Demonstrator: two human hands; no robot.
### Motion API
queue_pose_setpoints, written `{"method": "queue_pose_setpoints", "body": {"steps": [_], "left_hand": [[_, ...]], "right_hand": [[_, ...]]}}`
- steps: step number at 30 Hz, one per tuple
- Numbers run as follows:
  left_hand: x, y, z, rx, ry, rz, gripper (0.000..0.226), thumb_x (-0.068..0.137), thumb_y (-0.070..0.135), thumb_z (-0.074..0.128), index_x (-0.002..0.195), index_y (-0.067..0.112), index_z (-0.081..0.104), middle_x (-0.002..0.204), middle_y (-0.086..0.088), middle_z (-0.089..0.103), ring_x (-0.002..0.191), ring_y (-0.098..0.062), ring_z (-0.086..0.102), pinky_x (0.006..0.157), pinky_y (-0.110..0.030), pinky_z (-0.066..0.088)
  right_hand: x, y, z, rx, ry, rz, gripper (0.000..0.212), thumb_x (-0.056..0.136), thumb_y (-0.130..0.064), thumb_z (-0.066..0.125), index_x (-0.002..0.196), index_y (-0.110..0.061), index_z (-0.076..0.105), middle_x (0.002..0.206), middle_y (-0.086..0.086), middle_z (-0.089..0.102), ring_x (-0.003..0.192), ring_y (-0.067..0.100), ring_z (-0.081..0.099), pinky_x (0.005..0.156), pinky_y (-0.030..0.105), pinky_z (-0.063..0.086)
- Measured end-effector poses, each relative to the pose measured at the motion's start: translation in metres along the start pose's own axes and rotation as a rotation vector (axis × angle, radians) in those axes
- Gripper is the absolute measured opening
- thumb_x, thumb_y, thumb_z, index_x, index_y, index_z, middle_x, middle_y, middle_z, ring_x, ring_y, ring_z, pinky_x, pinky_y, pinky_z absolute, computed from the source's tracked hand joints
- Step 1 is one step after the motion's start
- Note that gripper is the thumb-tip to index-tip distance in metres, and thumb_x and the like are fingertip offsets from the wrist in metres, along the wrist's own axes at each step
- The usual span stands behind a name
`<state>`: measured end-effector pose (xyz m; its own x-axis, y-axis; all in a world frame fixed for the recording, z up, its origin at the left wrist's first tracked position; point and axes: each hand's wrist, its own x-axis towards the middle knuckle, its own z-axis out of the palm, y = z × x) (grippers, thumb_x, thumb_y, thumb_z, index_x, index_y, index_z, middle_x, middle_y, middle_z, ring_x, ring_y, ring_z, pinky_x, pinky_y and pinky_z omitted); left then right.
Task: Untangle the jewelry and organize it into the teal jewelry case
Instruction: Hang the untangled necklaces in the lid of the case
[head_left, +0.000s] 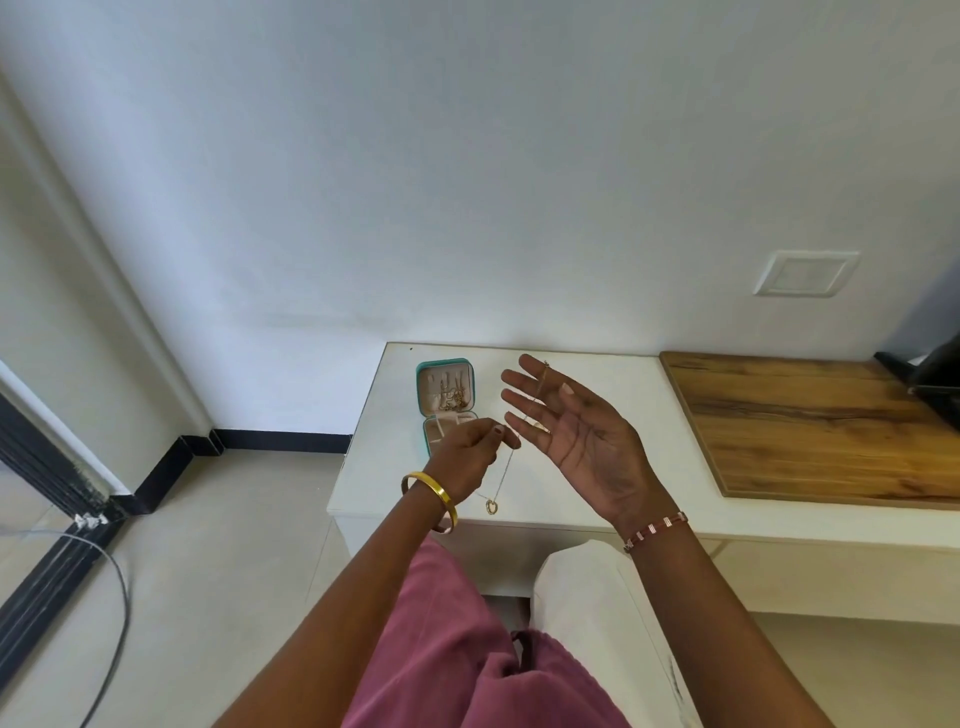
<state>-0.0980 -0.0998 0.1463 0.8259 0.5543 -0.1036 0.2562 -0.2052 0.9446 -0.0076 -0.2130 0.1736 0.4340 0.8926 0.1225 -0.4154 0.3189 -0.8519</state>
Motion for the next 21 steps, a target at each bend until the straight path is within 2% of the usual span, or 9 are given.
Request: {"method": "queue_pose_setpoints", "body": {"steps": [4, 6, 8, 9, 12, 14, 17, 19, 21], "left_hand": [[-0.007, 0.001, 0.003, -0.014, -0.035, 0.078, 0.030, 0.088, 0.012, 0.035, 0.079, 0.019, 0.063, 0.064, 0.004, 0.045, 0.055, -0.009, 0.037, 0.051, -0.021, 0.030], [-0.012, 0.006, 0.003, -0.011, -0.066, 0.105, 0.033, 0.073, 0.020, 0.033, 0.078, 0.019, 0.066, 0.056, 0.012, 0.048, 0.050, -0.004, 0.040, 0.050, -0.019, 0.029], [-0.016, 0.009, 0.004, -0.002, -0.098, 0.134, 0.038, 0.070, 0.023, 0.031, 0.080, 0.016, 0.067, 0.051, 0.018, 0.053, 0.049, 0.001, 0.044, 0.050, -0.018, 0.029], [-0.017, 0.010, 0.004, 0.003, -0.109, 0.146, 0.037, 0.073, 0.024, 0.032, 0.081, 0.015, 0.068, 0.054, 0.019, 0.054, 0.050, 0.004, 0.045, 0.052, -0.018, 0.030], [-0.018, 0.010, 0.005, 0.025, -0.123, 0.162, 0.032, 0.092, 0.021, 0.040, 0.081, 0.013, 0.070, 0.067, 0.013, 0.056, 0.052, 0.006, 0.048, 0.055, -0.020, 0.031], [-0.017, 0.007, 0.005, 0.077, -0.108, 0.164, 0.034, 0.094, 0.020, 0.041, 0.078, 0.017, 0.070, 0.068, -0.002, 0.057, 0.049, 0.000, 0.044, 0.053, -0.020, 0.031], [-0.015, 0.000, 0.002, 0.175, -0.064, 0.150, 0.033, 0.093, 0.026, 0.044, 0.075, 0.021, 0.071, 0.065, -0.016, 0.047, 0.051, -0.009, 0.037, 0.050, -0.018, 0.030], [-0.014, -0.004, 0.000, 0.214, -0.037, 0.123, 0.032, 0.094, 0.022, 0.044, 0.077, 0.015, 0.071, 0.058, -0.008, 0.049, 0.052, -0.007, 0.043, 0.052, -0.014, 0.033], [-0.013, -0.006, -0.004, 0.219, -0.007, 0.091, 0.032, 0.094, 0.019, 0.044, 0.079, 0.010, 0.071, 0.055, 0.003, 0.052, 0.050, 0.004, 0.050, 0.051, -0.007, 0.035]], "right_hand": [[0.001, -0.002, 0.005, -0.224, 0.009, 0.020, 0.073, 0.069, -0.059, 0.068, 0.128, -0.020, 0.051, 0.136, 0.002, 0.053, 0.128, 0.013, 0.046, 0.107, 0.027, 0.035], [0.001, -0.003, 0.009, -0.372, 0.002, 0.036, 0.052, 0.085, -0.049, 0.051, 0.130, -0.023, 0.049, 0.135, -0.002, 0.053, 0.128, 0.006, 0.045, 0.108, 0.023, 0.033], [0.002, -0.006, 0.012, -0.518, -0.009, 0.066, 0.043, 0.093, -0.041, 0.041, 0.132, -0.024, 0.048, 0.134, -0.002, 0.054, 0.127, 0.005, 0.046, 0.106, 0.019, 0.034], [0.002, -0.007, 0.013, -0.586, -0.013, 0.084, 0.042, 0.094, -0.041, 0.039, 0.132, -0.026, 0.049, 0.134, -0.003, 0.054, 0.125, 0.006, 0.047, 0.106, 0.022, 0.036], [0.006, -0.008, 0.012, -0.779, 0.003, 0.143, 0.041, 0.094, -0.040, 0.037, 0.132, -0.032, 0.048, 0.132, -0.004, 0.056, 0.121, 0.006, 0.050, 0.103, 0.045, 0.038], [0.008, -0.007, 0.009, -0.890, 0.023, 0.168, 0.037, 0.098, -0.032, 0.036, 0.134, -0.033, 0.045, 0.131, 0.000, 0.056, 0.119, 0.011, 0.052, 0.105, 0.044, 0.039], [0.008, -0.007, 0.000, -1.022, 0.019, 0.249, 0.040, 0.100, -0.021, 0.036, 0.139, -0.030, 0.038, 0.116, 0.007, 0.063, 0.088, 0.015, 0.063, 0.099, 0.030, 0.042], [0.006, -0.007, -0.008, -1.108, 0.004, 0.317, 0.041, 0.099, -0.018, 0.036, 0.140, -0.027, 0.036, 0.103, 0.005, 0.067, 0.064, 0.014, 0.060, 0.086, 0.023, 0.047], [0.003, -0.005, -0.015, -1.175, 0.010, 0.344, 0.041, 0.098, -0.017, 0.039, 0.139, -0.026, 0.038, 0.101, 0.005, 0.068, 0.054, 0.013, 0.055, 0.076, 0.026, 0.050]]}}
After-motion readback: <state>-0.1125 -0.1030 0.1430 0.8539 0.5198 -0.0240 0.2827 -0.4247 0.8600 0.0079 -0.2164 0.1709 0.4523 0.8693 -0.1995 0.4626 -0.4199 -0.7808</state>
